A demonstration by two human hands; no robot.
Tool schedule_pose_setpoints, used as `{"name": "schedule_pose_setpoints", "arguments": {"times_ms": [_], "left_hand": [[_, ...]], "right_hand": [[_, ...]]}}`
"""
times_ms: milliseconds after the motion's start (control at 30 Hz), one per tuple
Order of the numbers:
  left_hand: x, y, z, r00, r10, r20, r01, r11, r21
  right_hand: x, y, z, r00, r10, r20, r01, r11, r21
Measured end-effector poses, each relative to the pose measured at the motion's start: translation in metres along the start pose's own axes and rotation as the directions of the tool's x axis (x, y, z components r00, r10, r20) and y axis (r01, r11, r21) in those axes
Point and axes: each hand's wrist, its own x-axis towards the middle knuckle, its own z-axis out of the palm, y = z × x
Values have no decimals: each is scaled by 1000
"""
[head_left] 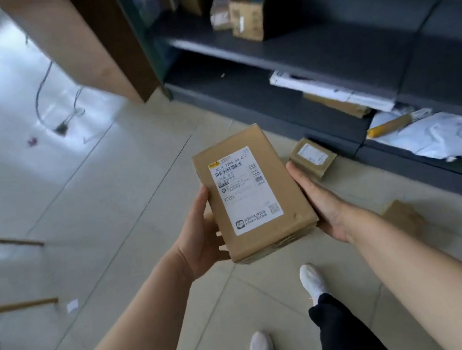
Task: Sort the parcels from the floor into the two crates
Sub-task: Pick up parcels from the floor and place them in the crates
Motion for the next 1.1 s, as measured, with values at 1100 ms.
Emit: {"name": "schedule_pose_setpoints", "arguments": {"times_ms": [1100], "left_hand": [[-324,-149,490,692,-178,700,-485,604,633]], "right_hand": [[-631,233,-91,387,-158,-908,664,732,156]]}}
